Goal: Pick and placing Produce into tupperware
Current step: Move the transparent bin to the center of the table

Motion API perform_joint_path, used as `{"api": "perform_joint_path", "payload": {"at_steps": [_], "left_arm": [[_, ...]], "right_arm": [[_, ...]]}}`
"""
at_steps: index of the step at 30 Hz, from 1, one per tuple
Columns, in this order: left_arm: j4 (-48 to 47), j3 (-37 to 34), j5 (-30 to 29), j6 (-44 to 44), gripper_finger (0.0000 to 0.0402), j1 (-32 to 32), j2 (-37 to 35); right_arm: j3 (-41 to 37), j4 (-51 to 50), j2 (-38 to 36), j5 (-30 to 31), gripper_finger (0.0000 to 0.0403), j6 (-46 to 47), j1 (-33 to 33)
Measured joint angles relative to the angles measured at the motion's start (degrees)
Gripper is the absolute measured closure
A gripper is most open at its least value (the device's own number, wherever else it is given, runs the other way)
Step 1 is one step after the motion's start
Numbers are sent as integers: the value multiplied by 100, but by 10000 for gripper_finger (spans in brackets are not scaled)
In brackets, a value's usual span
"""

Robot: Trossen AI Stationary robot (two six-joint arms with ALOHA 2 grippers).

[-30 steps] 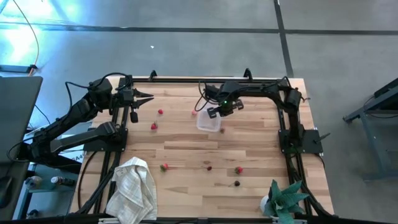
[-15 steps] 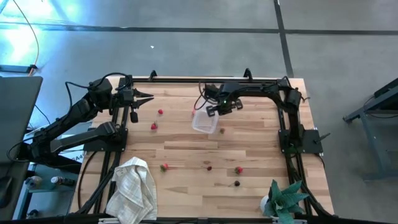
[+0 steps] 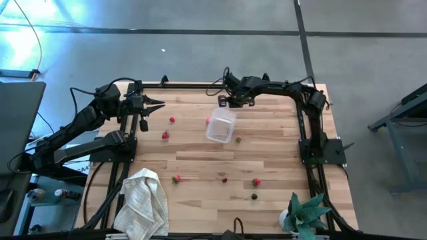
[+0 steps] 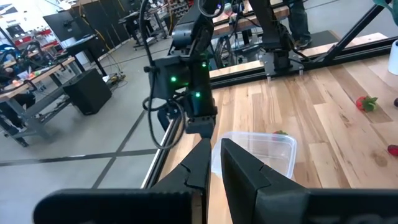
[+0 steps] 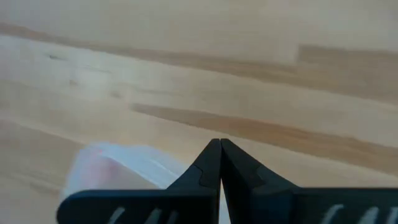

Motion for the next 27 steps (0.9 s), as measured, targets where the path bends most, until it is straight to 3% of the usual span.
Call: {"api": "perform_joint_path", "payload": {"at_steps": [11, 27], "left_arm": [[2, 0, 0, 0, 373, -2, 1], [0, 0, 0, -15, 373, -2, 0]], "right_arm": [[0, 345, 15, -400, 403, -71, 10], [0, 219, 22, -743, 403, -292, 606]]}}
